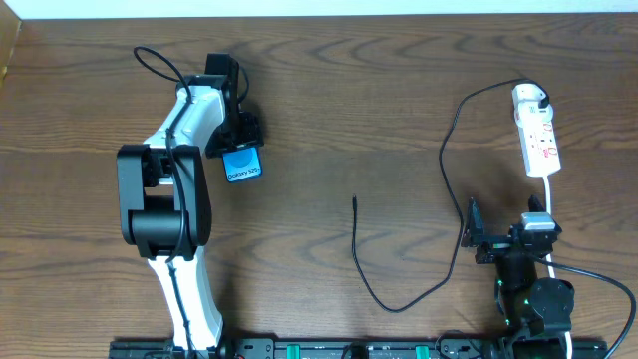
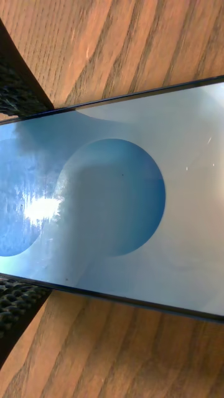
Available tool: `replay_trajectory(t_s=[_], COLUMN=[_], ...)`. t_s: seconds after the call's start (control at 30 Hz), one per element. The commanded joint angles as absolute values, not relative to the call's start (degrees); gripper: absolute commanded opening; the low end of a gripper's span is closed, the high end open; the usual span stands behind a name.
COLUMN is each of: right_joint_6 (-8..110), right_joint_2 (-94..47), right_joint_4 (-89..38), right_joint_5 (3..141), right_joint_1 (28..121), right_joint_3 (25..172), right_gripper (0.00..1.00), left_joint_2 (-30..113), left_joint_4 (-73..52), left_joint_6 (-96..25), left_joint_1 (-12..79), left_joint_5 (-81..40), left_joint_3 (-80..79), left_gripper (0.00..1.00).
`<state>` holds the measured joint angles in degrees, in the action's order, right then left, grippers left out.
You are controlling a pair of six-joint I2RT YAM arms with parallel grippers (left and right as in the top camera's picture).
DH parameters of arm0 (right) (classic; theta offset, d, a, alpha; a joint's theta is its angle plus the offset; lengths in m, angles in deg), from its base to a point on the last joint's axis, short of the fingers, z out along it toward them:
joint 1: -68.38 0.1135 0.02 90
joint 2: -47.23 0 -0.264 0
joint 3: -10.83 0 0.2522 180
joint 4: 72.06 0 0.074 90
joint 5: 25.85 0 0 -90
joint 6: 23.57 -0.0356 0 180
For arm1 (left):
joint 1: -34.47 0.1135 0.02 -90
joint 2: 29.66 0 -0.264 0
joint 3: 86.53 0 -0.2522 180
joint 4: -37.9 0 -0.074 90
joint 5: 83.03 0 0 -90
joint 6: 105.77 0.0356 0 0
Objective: Plug charger to phone and switch on socket
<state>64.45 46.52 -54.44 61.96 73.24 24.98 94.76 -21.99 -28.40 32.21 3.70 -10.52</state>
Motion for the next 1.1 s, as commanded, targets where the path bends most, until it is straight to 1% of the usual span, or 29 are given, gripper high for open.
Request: replay_trajectory(t_s=[0.0,0.37,1.07], right_joint_6=[63.9,63.9,63.9], right_joint_2=[46.8,46.8,46.8], right_joint_4=[-54.2,-54.2,-54.2], right_joint_5=[61.5,61.5,61.5], right_joint_1=[73.7,73.7,73.7], right_joint_3=[24.9,24.9,24.9], right_gripper=[0.99,0.99,0.99], left_joint_2=[98.2,97.7,90.4], left_joint_4=[-22.2,-22.3,-23.2], left_joint_6=[-27.9,-27.9,-27.9], left_joint_1=[32.6,32.6,32.6], left_joint_5=[3.2,3.1,3.1], left_joint_3=[-9.9,-10.3,-12.5], left_gripper=[0.07,0.08,0.08])
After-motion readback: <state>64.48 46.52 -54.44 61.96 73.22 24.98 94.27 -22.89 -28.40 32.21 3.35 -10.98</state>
